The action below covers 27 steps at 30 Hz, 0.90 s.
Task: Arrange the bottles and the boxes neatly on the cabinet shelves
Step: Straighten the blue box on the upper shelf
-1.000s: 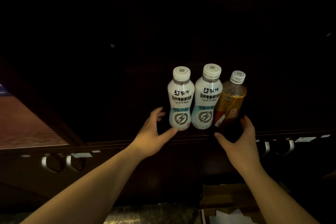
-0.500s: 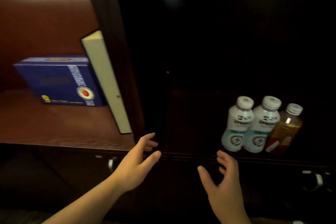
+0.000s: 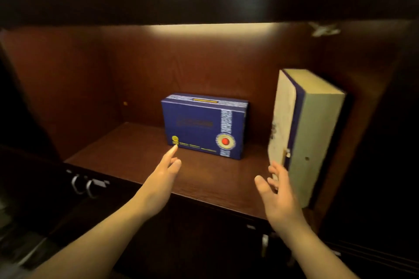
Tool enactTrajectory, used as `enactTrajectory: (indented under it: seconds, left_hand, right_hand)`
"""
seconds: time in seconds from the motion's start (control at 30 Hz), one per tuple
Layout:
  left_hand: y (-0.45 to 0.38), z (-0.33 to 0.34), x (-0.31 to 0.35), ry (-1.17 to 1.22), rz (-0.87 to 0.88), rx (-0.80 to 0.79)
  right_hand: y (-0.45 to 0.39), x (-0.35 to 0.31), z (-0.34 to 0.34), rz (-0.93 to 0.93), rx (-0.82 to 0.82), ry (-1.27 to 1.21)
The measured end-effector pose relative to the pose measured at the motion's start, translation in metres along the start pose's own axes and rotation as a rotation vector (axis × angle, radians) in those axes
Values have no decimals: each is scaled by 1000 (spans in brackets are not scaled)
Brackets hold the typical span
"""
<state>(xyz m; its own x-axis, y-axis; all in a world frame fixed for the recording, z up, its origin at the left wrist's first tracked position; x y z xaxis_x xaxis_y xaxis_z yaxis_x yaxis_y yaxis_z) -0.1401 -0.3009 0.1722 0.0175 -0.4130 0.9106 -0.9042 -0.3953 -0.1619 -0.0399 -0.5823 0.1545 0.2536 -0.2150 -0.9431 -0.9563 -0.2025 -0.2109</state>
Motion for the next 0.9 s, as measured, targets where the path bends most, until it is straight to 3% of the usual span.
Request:
enactTrajectory:
  seconds: [0.2,0.43,0.67,0.9]
  left_hand:
    - [-79,-78,-21,132,-2,110]
    - [-188,-101,-55,207,-4,184]
    - [-292,-118,-108,215,-156,290]
    - [-360,-101,-122,257,-202,236]
  right_hand:
    - [-83,-31,60,20,14,-1]
    - [-191,-24,88,24,134,-34]
    - [-276,12,94,188,286,-62]
    - [-310,46,111,444,270,-285]
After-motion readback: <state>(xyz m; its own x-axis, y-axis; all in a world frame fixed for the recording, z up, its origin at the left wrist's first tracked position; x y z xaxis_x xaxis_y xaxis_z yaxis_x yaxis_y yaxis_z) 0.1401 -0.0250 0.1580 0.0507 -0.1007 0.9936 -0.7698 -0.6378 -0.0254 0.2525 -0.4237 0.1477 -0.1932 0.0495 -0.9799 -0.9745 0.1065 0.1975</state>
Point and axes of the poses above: each hand's wrist, its own y-axis away from the middle knuckle, its own z-axis out of the palm, x = y × z, the point moved 9 cm from there along -y, towards the middle knuckle, and after that the axes turned 5 degrees about z, right-handed, at the moved point
